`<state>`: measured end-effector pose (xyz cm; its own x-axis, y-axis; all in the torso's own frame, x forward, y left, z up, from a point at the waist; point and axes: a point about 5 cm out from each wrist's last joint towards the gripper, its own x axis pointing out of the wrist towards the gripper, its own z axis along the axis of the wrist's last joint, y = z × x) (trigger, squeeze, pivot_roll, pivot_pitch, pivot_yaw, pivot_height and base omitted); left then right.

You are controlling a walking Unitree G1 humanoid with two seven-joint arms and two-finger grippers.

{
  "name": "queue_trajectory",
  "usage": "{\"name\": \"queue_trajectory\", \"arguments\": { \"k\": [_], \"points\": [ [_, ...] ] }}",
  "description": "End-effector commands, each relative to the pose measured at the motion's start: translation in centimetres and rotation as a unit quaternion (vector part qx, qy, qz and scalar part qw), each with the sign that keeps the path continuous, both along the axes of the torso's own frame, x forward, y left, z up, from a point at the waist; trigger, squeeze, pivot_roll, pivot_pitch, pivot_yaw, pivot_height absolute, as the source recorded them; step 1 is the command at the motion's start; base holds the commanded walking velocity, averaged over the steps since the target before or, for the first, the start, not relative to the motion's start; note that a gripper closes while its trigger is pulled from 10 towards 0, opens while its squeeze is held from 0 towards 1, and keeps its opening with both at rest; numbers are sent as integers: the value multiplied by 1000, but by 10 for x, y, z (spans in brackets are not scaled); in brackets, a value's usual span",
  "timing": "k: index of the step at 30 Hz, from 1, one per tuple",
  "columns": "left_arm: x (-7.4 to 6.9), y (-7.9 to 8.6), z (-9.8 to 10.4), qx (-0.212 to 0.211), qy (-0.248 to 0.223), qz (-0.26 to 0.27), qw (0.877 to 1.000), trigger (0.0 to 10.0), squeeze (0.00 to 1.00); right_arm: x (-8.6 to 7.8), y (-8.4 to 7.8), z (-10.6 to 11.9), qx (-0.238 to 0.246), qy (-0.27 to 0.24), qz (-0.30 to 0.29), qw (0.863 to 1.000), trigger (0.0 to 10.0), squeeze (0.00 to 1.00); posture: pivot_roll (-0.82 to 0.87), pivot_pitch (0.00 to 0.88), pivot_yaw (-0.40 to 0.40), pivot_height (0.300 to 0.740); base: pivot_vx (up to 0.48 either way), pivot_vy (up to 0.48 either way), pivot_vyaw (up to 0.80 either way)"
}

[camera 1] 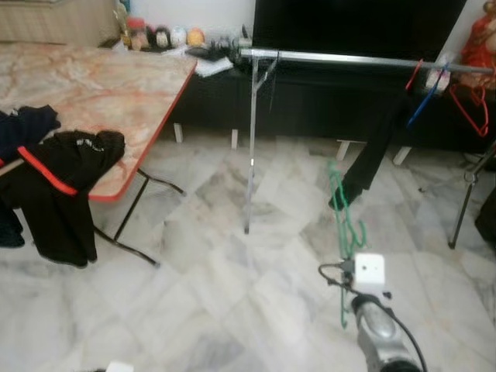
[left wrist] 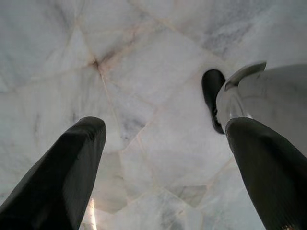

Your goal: Hang hanger

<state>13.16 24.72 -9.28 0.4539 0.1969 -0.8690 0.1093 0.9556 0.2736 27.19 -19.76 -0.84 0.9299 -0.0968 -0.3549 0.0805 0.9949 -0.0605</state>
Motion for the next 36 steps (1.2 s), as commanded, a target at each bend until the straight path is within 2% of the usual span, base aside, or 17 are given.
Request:
{"name": "queue_trajectory", "arguments": {
  "k": [1, 8, 11, 15, 18, 22, 31, 36],
  "points": [
    [-3, -6, -3, -7, 5, -5, 1000, 10000, 0, 0, -8, 2, -1, -3, -15, 1000, 10000, 0, -15, 0, -69, 740, 0, -262, 0],
    [-4, -6, -3, -2, -1, 1, 1000, 10000, 0, 2, -8, 3, -1, -5, -11, 1000, 10000, 0, -9, 0, -74, 740, 0, -38, 0],
    [-1, -12, -2, -29, -17, 1, 999, 10000, 0, 5, -8, 6, -7, -13, -13, 1000, 10000, 0, -13, 0, -71, 740, 0, 0, 0],
    [5, -14, 0, -32, -35, -9, 999, 10000, 0, 9, -7, 11, -9, -25, -9, 1000, 10000, 0, -16, 0, -75, 740, 0, 0, 0],
    [6, -14, 0, -39, -41, 6, 998, 10000, 0, 10, -9, 11, -1, -22, -17, 1000, 10000, 0, -20, 0, -74, 740, 0, 0, 0],
    [9, -16, 1, -53, -46, 9, 997, 10000, 0, 12, -12, 13, 7, -26, -31, 999, 10000, 0, -21, 0, -72, 740, 0, 0, -653],
    [14, -14, 3, -45, -53, 1, 998, 10000, 0, 14, -11, 17, 4, -41, -36, 999, 10000, 0, -13, 0, -73, 740, 0, 0, -115],
    [14, -13, 3, -44, -52, 4, 998, 10000, 0, 17, -9, 20, 8, -47, -36, 998, 10000, 0, -12, 0, -73, 740, 267, 0, 0]
  ]
}}
